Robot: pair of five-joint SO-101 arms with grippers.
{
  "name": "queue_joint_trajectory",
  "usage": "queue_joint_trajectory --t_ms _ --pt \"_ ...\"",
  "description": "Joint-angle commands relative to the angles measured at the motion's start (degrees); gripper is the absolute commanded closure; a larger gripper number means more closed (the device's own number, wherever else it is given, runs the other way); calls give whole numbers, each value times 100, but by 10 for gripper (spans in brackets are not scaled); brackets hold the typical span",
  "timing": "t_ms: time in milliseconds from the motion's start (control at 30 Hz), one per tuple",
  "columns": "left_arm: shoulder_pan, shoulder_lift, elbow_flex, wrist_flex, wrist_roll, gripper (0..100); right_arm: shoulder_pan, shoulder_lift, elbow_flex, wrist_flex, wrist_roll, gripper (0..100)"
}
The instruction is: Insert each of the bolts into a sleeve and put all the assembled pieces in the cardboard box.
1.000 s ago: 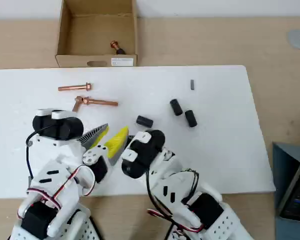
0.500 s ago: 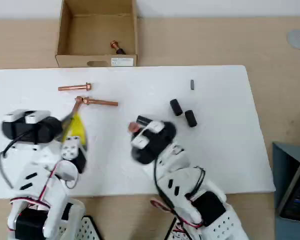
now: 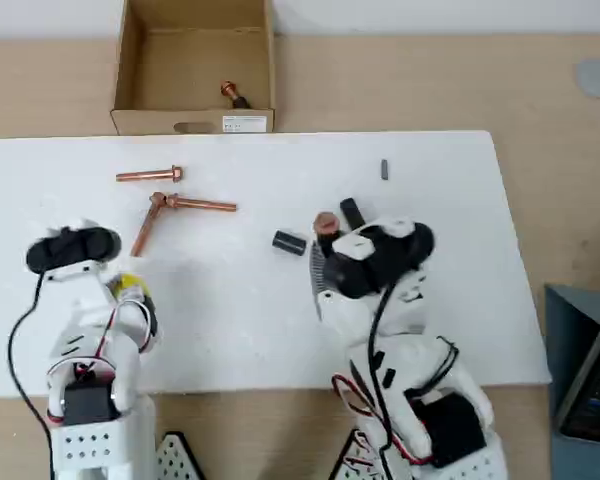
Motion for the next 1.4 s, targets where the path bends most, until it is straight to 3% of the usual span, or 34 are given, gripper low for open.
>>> queue_joint_trajectory --t_ms 0,533,867,1167,1367 --pt "-79 -48 62 -53 0 998 92 1182 -1138 -308 -62 989" --pt "-35 -48 97 -53 9 997 330 7468 -5235 -2409 -44 989" --pt "-53 -48 97 -53 18 997 611 10527 -8312 -2505 -18 989" --pt "-53 -48 97 -53 18 997 558 13147 -11231 -2462 703 989" --pt "-53 -48 97 -53 18 998 409 14668 -12813 -2462 1618 989"
